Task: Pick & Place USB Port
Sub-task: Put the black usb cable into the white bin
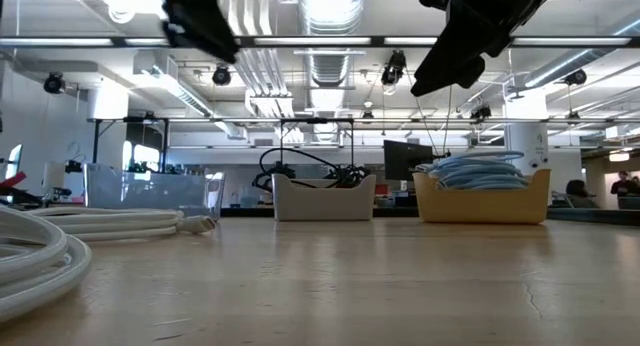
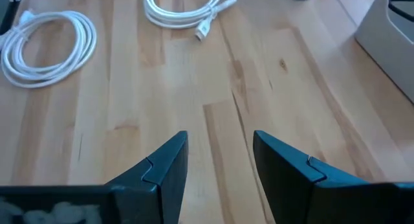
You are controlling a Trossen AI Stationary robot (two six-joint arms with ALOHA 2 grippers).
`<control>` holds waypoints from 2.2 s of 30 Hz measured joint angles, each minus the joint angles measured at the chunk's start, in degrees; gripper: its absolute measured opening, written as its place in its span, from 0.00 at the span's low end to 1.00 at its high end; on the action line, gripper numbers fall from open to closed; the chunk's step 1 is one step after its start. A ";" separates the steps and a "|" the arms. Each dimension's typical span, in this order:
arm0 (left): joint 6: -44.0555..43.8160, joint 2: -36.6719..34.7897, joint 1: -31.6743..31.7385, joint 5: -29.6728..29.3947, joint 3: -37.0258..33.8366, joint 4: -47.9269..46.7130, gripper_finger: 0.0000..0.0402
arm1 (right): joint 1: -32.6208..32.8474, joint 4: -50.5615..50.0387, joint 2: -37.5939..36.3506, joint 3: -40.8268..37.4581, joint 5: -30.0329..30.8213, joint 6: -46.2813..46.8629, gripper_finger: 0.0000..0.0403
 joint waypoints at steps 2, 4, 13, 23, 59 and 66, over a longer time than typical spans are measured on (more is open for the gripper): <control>-6.91 -1.47 -3.50 -0.06 -1.38 -4.91 0.39 | 0.00 0.02 0.00 0.00 0.68 -0.04 0.42; -13.60 -1.95 -7.24 -0.35 -2.82 -8.74 0.39 | 0.20 0.09 0.00 -0.11 2.16 0.11 0.42; -48.34 1.13 -23.52 3.91 -7.95 -21.33 0.32 | 1.30 0.05 0.00 -0.63 3.08 2.16 0.42; -75.13 3.84 -34.59 14.26 -17.02 -21.35 0.31 | 2.95 0.16 0.00 -2.08 3.06 3.12 0.42; -92.25 13.01 -36.39 24.27 -20.04 -13.88 0.31 | 2.99 3.30 0.00 -4.63 3.05 5.99 0.42; -92.67 13.90 -36.35 24.43 -23.77 -10.31 0.31 | 2.99 3.30 0.00 -4.63 3.05 5.99 0.42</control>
